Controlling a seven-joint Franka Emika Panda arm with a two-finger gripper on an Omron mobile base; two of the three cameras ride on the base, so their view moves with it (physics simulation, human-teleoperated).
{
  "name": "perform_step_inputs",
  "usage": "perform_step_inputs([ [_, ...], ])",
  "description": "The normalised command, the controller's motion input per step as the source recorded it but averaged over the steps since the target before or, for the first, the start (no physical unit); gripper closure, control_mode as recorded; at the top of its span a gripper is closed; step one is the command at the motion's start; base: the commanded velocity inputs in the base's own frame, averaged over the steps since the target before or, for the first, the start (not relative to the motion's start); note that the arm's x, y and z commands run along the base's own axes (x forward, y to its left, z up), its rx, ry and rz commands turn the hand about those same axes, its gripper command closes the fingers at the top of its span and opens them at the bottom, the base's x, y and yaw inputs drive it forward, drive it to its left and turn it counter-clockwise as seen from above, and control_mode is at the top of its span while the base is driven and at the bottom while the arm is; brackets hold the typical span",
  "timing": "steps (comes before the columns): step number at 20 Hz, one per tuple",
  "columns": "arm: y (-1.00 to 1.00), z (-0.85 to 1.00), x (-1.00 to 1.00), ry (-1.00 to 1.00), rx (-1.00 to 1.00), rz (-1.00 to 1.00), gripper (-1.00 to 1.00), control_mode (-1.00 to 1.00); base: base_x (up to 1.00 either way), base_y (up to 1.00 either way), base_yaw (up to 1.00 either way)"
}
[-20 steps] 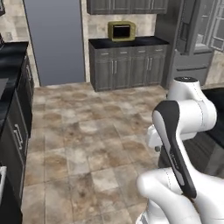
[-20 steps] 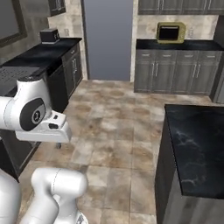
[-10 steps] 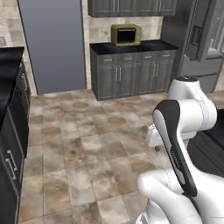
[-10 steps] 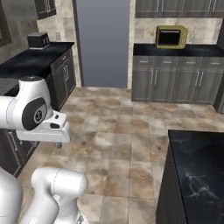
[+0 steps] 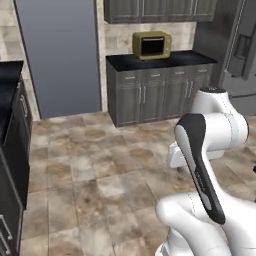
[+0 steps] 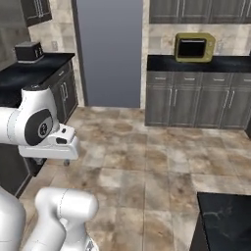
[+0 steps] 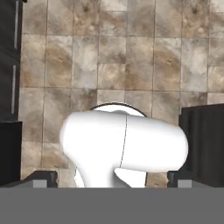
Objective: Retrieve the butter from the fridge and place it on a plate on the dining table. Then retrieve the butter knife by the fridge and place it near the plate.
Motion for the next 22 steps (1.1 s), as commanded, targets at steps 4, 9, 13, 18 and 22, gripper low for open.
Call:
perform_step_inputs([
  [4, 0.00, 0.00, 0.00, 0.00, 0.00, 0.00, -1.00, 1.00, 1.00, 0.09, -0.02],
  [9, 0.00, 0.00, 0.00, 0.00, 0.00, 0.00, -1.00, 1.00, 1.00, 0.18, -0.06],
  [13, 0.00, 0.00, 0.00, 0.00, 0.00, 0.00, -1.00, 1.00, 1.00, 0.24, -0.14],
  [18, 0.00, 0.00, 0.00, 0.00, 0.00, 0.00, -1.00, 1.00, 1.00, 0.27, -0.27],
  [22, 0.00, 0.00, 0.00, 0.00, 0.00, 0.00, -1.00, 1.00, 1.00, 0.18, -0.28],
])
